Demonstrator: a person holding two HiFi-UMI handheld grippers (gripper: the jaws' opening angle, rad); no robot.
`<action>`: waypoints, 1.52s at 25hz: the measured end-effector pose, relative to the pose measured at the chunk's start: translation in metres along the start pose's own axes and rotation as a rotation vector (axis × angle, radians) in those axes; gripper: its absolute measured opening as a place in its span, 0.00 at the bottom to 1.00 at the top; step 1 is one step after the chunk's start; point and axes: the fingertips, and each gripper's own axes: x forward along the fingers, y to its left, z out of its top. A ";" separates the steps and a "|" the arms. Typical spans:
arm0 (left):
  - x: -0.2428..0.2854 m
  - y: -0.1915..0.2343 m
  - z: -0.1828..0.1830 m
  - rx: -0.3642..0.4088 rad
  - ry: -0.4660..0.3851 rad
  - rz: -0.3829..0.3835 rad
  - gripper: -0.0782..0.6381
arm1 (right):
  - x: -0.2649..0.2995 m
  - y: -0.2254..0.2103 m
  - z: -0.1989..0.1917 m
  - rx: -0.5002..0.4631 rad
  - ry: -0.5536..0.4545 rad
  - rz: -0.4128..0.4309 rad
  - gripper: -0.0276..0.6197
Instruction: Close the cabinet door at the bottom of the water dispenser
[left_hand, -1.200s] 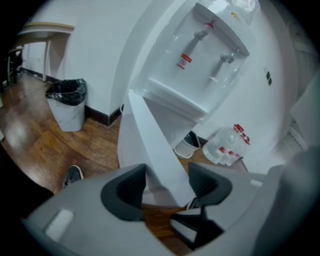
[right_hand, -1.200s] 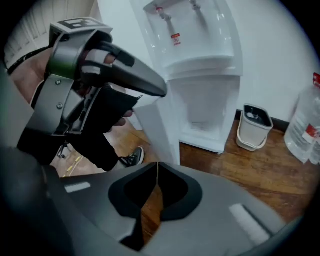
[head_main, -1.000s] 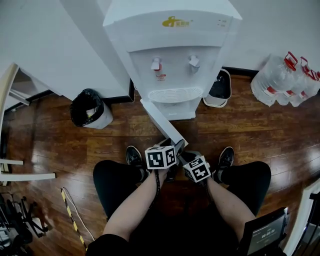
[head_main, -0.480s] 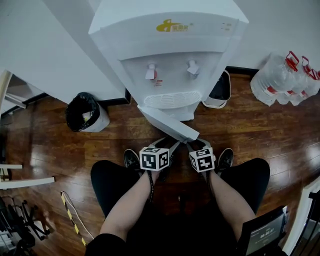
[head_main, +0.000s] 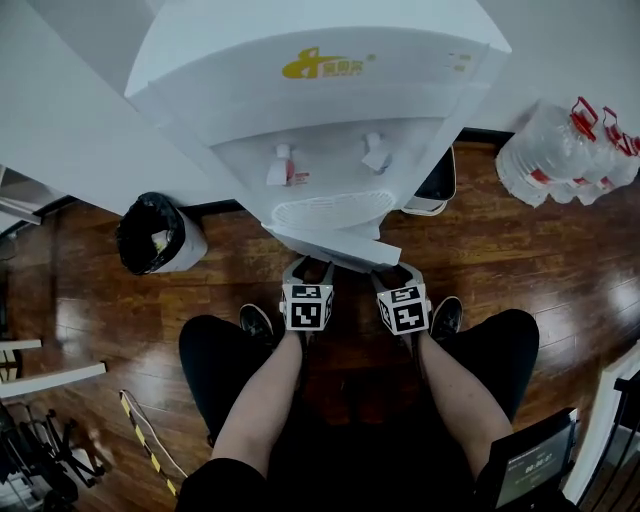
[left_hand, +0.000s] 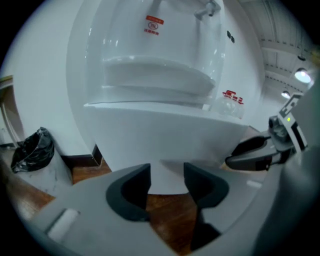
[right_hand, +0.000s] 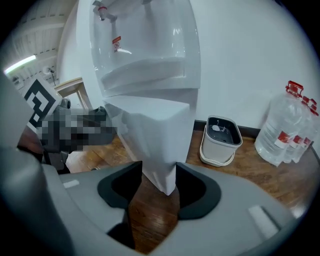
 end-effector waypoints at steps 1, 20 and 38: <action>0.004 0.005 -0.001 0.000 0.006 0.015 0.43 | 0.004 -0.002 0.004 -0.006 -0.003 -0.004 0.37; 0.028 0.013 0.015 -0.118 0.010 0.047 0.43 | 0.034 -0.037 0.042 -0.050 0.020 -0.097 0.47; 0.043 0.020 0.029 -0.106 -0.015 0.107 0.41 | 0.041 -0.050 0.070 -0.103 -0.009 -0.117 0.46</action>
